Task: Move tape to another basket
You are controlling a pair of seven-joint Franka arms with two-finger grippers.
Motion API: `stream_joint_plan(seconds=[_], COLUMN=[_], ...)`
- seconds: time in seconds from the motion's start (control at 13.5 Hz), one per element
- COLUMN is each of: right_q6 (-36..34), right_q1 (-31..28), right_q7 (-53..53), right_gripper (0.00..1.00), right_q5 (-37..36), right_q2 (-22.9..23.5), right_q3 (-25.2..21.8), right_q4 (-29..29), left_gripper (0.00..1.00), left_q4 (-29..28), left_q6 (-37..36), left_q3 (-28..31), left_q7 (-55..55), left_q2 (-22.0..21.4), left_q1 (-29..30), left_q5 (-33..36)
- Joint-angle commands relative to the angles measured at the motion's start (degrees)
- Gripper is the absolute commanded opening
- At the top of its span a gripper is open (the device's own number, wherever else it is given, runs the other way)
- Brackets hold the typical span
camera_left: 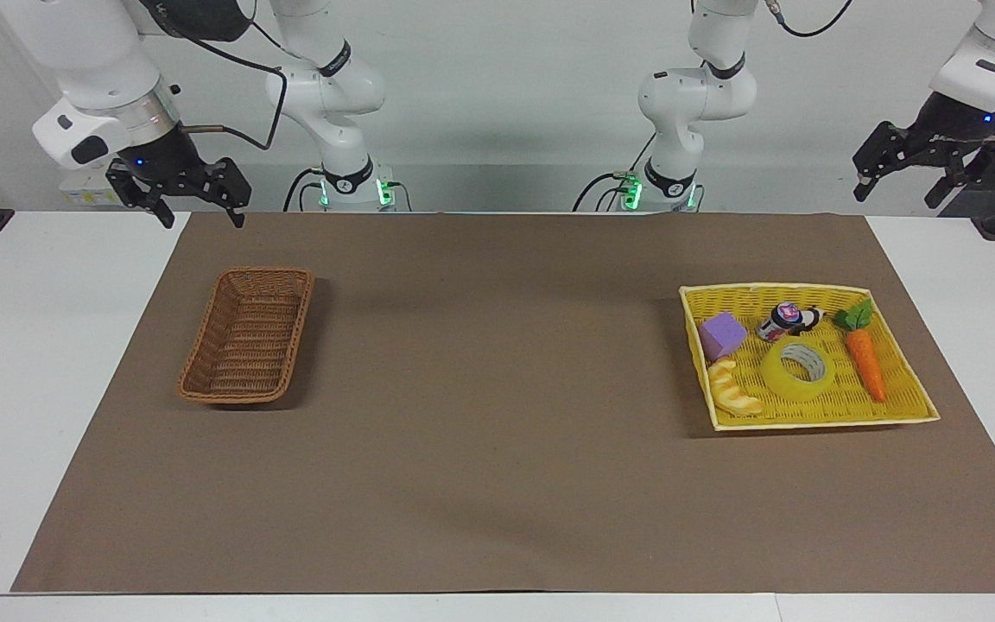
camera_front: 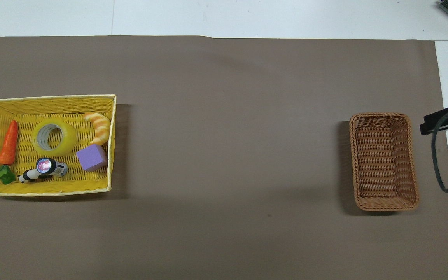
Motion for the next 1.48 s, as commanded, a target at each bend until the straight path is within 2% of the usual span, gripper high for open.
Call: stream_joint_plan(seconds=[0.0, 1.41], right_q6=[0.96, 1.05], right_q1=[-0.25, -0.07], right_q7=[-1.17, -1.08], right_gripper=[1.0, 1.0], right_q5=[0.31, 0.66], right_q2=[-0.72, -1.42], right_q3=[-0.16, -0.07], right_q4=[-0.92, -2.23], left_gripper=[1.0, 1.0], left_q4=[-1.95, -2.13], left_q6=[-0.14, 0.92], left_q3=[0.3, 0.12], left_q7=[-0.48, -0.31], left_q2=[-1.64, -1.73], left_q1=[-1.13, -1.14], left_q5=[1.05, 0.87])
